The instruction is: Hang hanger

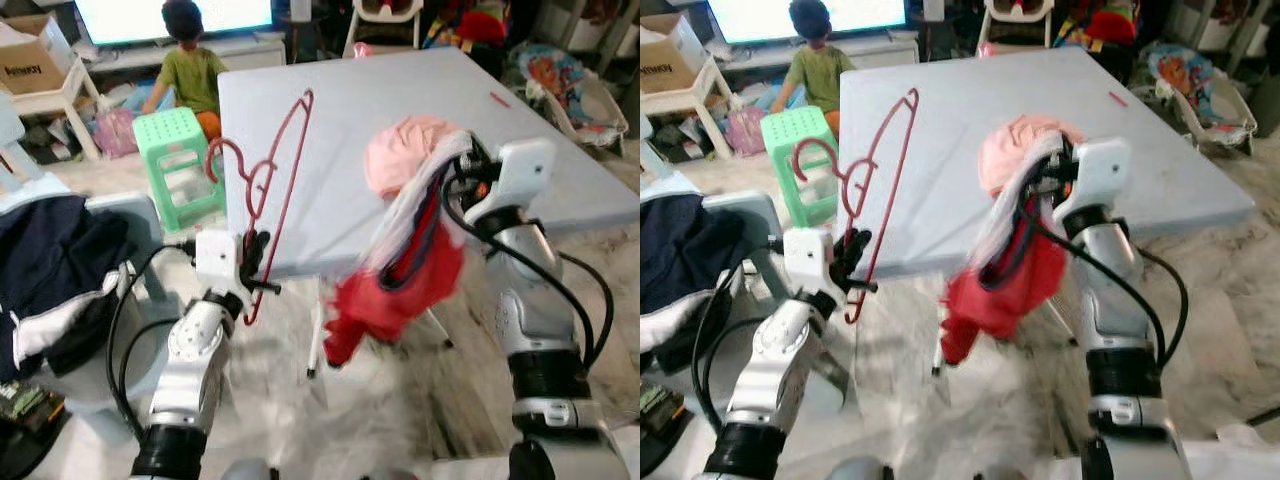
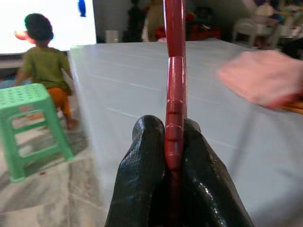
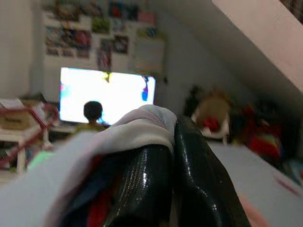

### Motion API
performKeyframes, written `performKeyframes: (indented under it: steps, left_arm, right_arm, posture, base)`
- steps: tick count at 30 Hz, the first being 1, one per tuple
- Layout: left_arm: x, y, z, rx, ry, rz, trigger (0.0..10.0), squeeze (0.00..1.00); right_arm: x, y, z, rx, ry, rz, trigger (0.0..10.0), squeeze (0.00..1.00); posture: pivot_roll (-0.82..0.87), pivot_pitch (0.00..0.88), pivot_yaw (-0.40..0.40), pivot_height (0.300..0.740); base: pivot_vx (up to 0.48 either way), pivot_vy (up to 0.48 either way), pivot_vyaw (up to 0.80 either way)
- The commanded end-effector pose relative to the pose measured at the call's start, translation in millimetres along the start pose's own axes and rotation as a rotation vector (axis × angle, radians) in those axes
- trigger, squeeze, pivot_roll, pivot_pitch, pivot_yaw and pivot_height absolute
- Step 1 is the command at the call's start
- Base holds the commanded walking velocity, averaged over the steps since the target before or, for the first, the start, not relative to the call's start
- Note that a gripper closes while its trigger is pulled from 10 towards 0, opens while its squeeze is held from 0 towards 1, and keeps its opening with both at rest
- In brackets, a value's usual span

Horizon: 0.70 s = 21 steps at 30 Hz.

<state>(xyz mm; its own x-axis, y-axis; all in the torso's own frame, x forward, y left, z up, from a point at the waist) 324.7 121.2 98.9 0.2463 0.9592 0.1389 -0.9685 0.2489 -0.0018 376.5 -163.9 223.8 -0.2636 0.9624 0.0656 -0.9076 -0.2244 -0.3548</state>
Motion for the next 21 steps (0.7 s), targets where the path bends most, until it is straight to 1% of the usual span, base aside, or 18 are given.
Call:
performKeyframes:
  steps: [1, 3, 5, 6, 7, 8, 10, 13, 14, 15, 16, 18, 21]
  left_arm:
    - [3.2, -1.6, 6, -0.016, -0.006, 0.008, 10.0, 0.0]
    - [1.9, -2.1, 6, -0.017, -0.006, 0.008, 10.0, 0.0]
    - [1.9, -2.3, 6, -0.018, -0.006, 0.01, 10.0, 0.0]
    - [2.6, -2.7, 7, -0.02, -0.008, 0.016, 10.0, 0.0]
    - [3.0, -2.9, 7, -0.02, -0.009, 0.019, 10.0, 0.0]
    - [4.0, -3.0, 7, -0.018, -0.011, 0.027, 10.0, 0.0]
    - [5.9, -3.0, 5, -0.008, -0.019, 0.044, 10.0, 0.0]
    - [7.2, -3.0, 4, 0.0, -0.033, 0.07, 10.0, 0.0]
    - [5.9, -2.7, 3, 0.002, -0.036, 0.074, 10.0, 0.0]
    - [5.4, -2.6, 3, 0.002, -0.036, 0.074, 10.0, 0.0]
    - [4.9, -2.0, 3, 0.002, -0.032, 0.076, 10.0, 0.0]
    - [4.5, -1.4, 3, 0.003, -0.031, 0.076, 10.0, 0.0]
    - [4.1, -0.4, 3, 0.004, -0.029, 0.08, 10.0, 0.0]
  right_arm:
    - [0.8, -9.5, 6, -0.019, -0.005, 0.017, 10.0, 0.0]
    - [2.2, -21.1, 14, -0.031, -0.011, 0.045, 10.0, 0.0]
    - [5.1, -29.6, 20, -0.041, 0.005, 0.076, 10.0, 0.0]
    - [7.8, -43.0, 31, -0.062, 0.005, 0.103, 10.0, 0.0]
    - [9.7, -50.8, 39, -0.077, 0.015, 0.119, 10.0, 0.0]
    - [12.8, -62.0, 52, -0.104, 0.043, 0.142, 10.0, 0.0]
    - [14.8, -76.8, 73, -0.148, 0.066, 0.149, 10.0, 0.0]
    - [18.6, -100.8, 119, -0.241, 0.098, 0.146, 10.0, 0.0]
    - [21.6, -113.5, 161, -0.33, 0.115, 0.135, 10.0, 0.0]
    - [22.1, -116.7, 181, -0.375, 0.113, 0.123, 10.0, 0.0]
    - [21.4, -119.1, 216, -0.458, 0.093, 0.101, 10.0, 0.0]
    - [20.1, -118.7, 238, -0.508, 0.072, 0.087, 10.0, 0.0]
    - [18.2, -116.4, 260, -0.56, 0.066, 0.078, 10.0, 0.0]
  posture:
    - [0.04, 0.0, 0.007, 0.74]
    - [0.04, 0.0, 0.001, 0.74]
    - [0.05, 0.0, -0.002, 0.74]
    - [0.05, 0.0, -0.009, 0.74]
    - [0.05, 0.0, -0.014, 0.74]
    - [0.05, 0.0, -0.014, 0.74]
    - [0.05, 0.0, -0.021, 0.74]
    - [0.06, 0.0, -0.028, 0.74]
    - [0.06, 0.0, -0.031, 0.74]
    - [0.06, 0.0, -0.031, 0.74]
    - [0.07, 0.0, -0.041, 0.74]
    - [0.07, 0.0, -0.044, 0.74]
    - [0.07, 0.0, -0.05, 0.74]
  base:
    - [0.48, 0.0, 0.0]
    - [0.48, 0.0, 0.0]
    - [0.48, 0.0, 0.0]
    - [0.48, 0.0, 0.0]
    - [0.48, 0.0, 0.0]
    - [0.472, 0.0, 0.0]
    - [0.416, 0.0, 0.0]
    - [0.0, 0.0, 0.0]
    - [0.0, 0.0, 0.0]
    - [0.0, 0.0, 0.0]
    - [0.0, 0.0, 0.0]
    - [0.0, 0.0, 0.0]
    - [0.0, 0.0, 0.0]
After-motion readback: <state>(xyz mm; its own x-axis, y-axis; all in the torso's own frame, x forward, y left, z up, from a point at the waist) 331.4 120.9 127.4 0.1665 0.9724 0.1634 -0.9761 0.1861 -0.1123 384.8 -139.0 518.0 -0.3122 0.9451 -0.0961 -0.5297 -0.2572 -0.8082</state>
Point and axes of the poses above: a point about 5 cm out from each wrist's last joint towards the gripper, its own y axis pointing back from the gripper into the wrist, its own z axis along the axis of the wrist's last joint, x = y × z, the point moved 4 cm from there along -y, pointing out of the wrist towards the gripper, and after that the axes turned 11 degrees about -y, right-handed, at the moved point
